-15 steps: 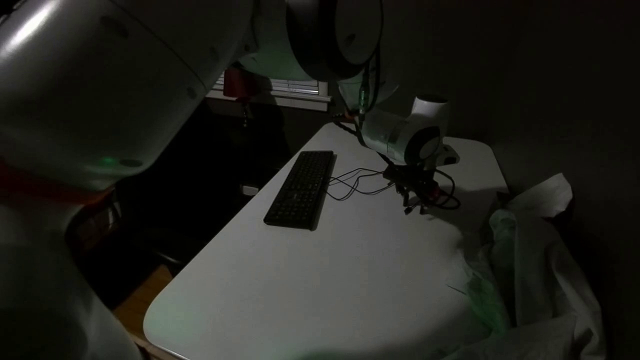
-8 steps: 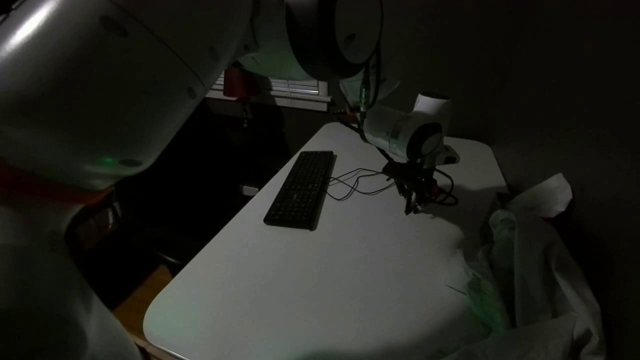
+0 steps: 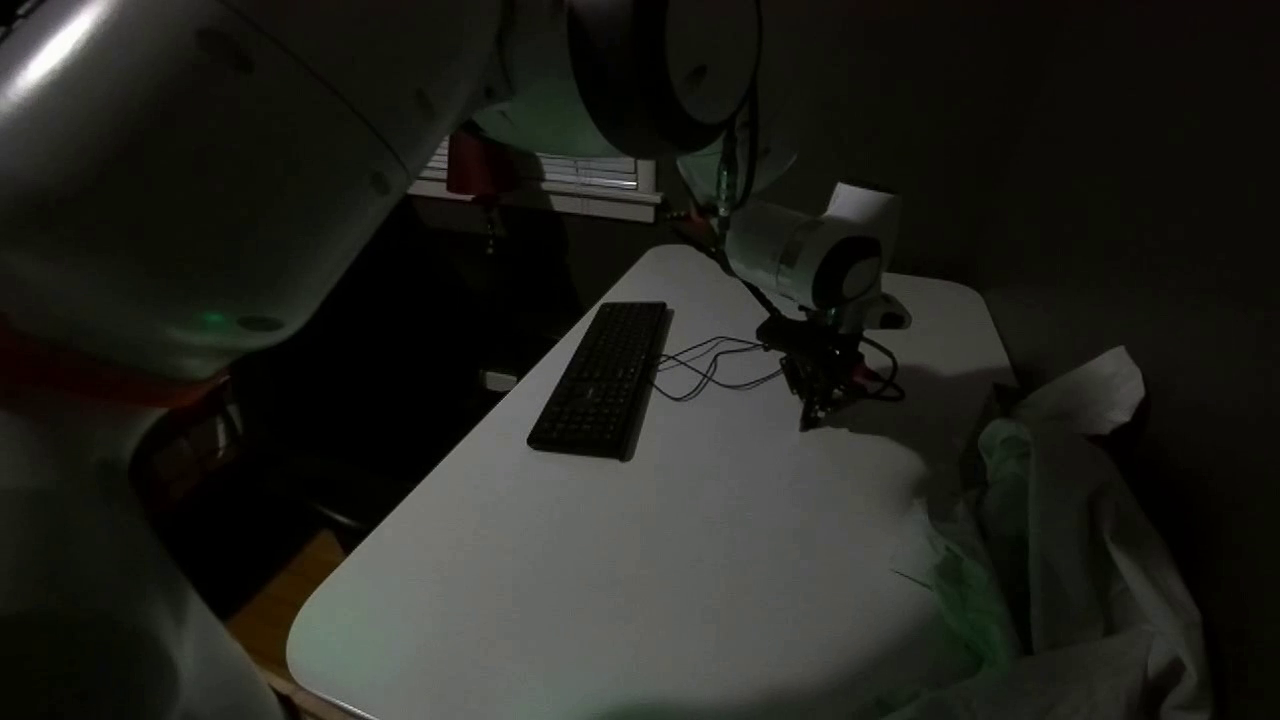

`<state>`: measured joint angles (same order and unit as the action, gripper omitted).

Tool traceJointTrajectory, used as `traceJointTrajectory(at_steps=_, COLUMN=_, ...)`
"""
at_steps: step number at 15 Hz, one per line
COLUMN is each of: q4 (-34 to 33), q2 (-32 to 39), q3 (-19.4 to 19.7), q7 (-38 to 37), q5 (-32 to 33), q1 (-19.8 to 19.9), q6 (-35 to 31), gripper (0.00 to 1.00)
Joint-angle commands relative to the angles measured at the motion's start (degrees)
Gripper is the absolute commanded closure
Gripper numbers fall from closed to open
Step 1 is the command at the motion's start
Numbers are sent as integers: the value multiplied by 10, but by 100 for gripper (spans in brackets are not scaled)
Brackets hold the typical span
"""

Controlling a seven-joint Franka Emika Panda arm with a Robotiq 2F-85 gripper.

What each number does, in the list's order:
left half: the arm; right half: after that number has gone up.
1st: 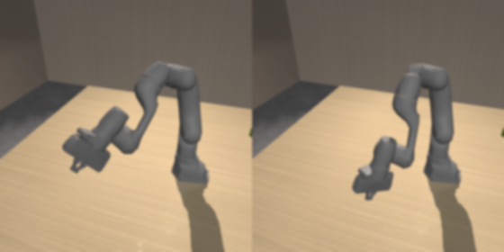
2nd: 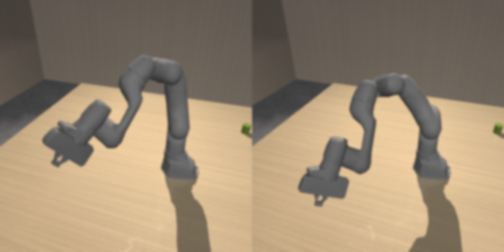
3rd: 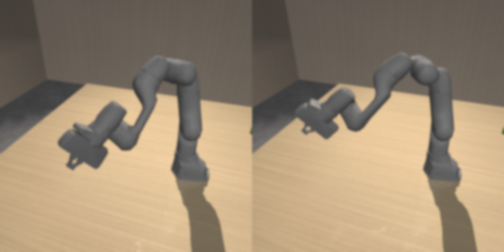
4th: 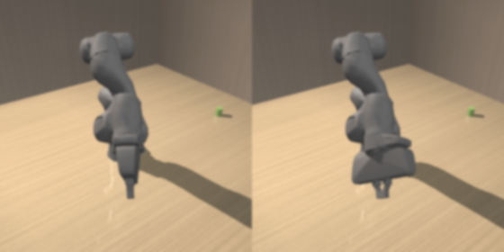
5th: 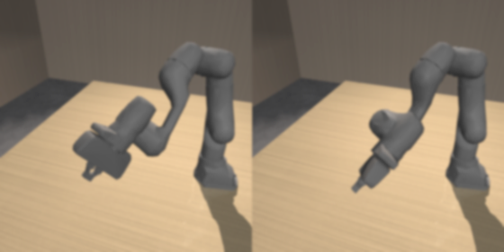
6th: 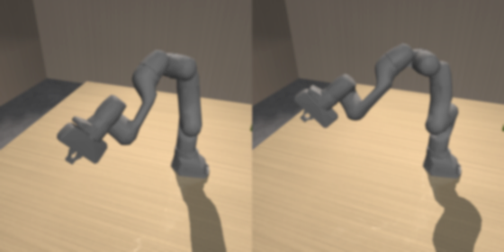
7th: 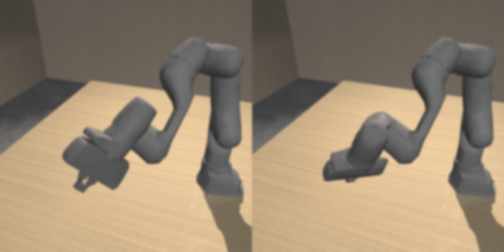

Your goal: Pull the cable to the right

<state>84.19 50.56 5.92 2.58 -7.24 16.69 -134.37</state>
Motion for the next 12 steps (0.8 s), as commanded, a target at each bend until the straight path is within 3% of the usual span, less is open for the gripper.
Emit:
traceJointTrajectory(at_steps=1, q4=15, q2=-19, q3=-2, q7=-6, q5=3, q1=-7, q6=30, gripper=98)
traceJointTrajectory(at_steps=7, q4=100, q2=-89, q3=13, q7=21, q5=46, q1=-25, q6=11, gripper=98)
traceJointTrajectory(at_steps=12, q4=242, q2=-190, q3=21, q7=113, q5=108, q1=-21, q6=-67, gripper=98)
